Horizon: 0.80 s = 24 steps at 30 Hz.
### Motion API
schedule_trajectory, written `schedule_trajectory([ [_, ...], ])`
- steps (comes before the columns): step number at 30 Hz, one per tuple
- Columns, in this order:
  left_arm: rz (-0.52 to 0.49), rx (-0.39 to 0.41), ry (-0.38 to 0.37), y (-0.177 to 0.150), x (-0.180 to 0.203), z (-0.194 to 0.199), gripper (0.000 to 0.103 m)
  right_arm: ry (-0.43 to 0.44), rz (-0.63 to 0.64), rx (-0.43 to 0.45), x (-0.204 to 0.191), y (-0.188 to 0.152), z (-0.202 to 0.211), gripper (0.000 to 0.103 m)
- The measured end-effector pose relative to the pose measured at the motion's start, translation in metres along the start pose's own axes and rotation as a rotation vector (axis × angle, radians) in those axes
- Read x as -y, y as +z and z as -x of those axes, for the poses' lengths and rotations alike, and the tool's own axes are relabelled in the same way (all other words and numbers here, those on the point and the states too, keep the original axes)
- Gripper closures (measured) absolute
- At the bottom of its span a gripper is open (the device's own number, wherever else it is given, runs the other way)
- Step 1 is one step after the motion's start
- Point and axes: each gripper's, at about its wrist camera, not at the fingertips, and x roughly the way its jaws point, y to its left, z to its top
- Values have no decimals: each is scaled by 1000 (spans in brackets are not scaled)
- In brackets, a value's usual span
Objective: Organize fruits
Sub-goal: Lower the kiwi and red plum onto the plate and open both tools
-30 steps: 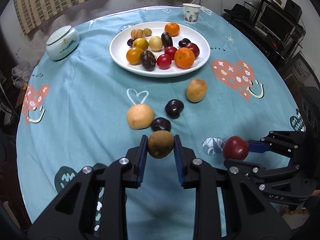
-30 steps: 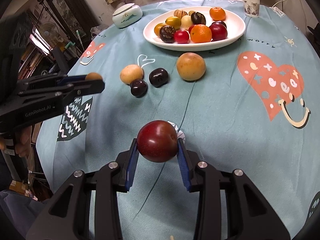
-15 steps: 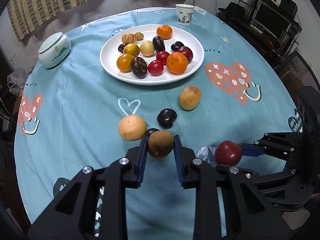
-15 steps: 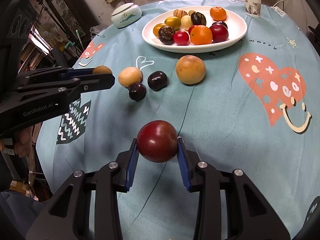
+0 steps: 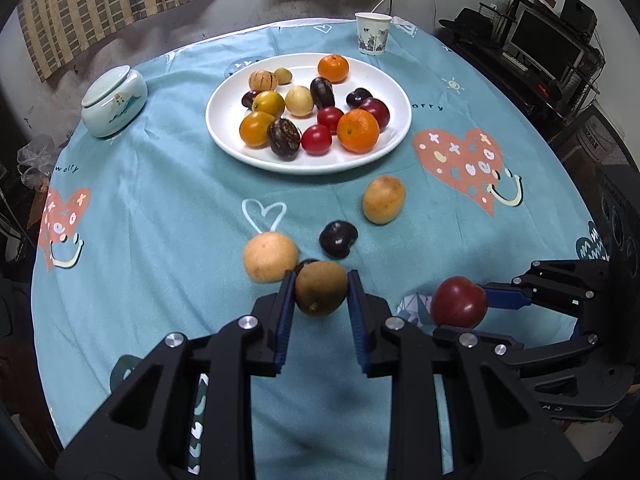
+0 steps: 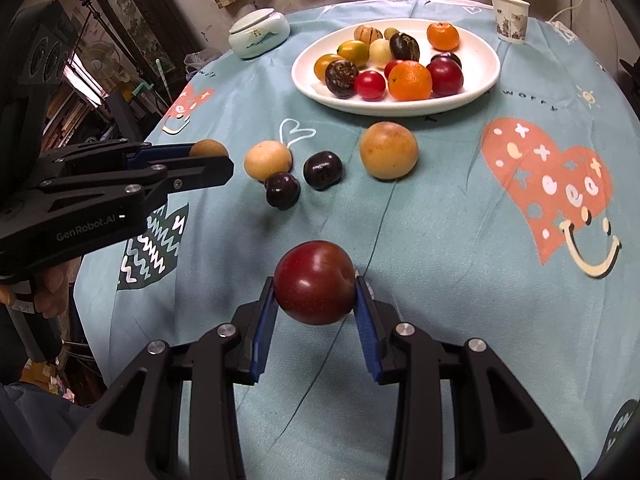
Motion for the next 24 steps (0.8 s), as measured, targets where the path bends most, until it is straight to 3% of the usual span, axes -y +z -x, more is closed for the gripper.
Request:
schedule_trajectory([
  [7, 65, 113, -14, 76, -17, 4, 77, -84, 26, 199, 21, 87, 36, 65],
  [10, 95, 128, -7, 114, -21, -13, 77, -113, -5, 230, 40, 125, 31, 65],
  [14, 107, 96, 30, 150, -24, -51, 77, -147, -38, 212, 66, 163, 4, 65],
  [19, 111, 55, 52, 167, -27, -86, 76, -169, -67, 159, 93, 192, -32, 64],
  [22, 123, 57, 50, 171, -32, -99, 60, -192, -64, 128, 101, 204, -49, 63],
  [24, 125, 62, 62, 172, -35, -103, 57, -205, -54, 116, 104, 210, -57, 61],
])
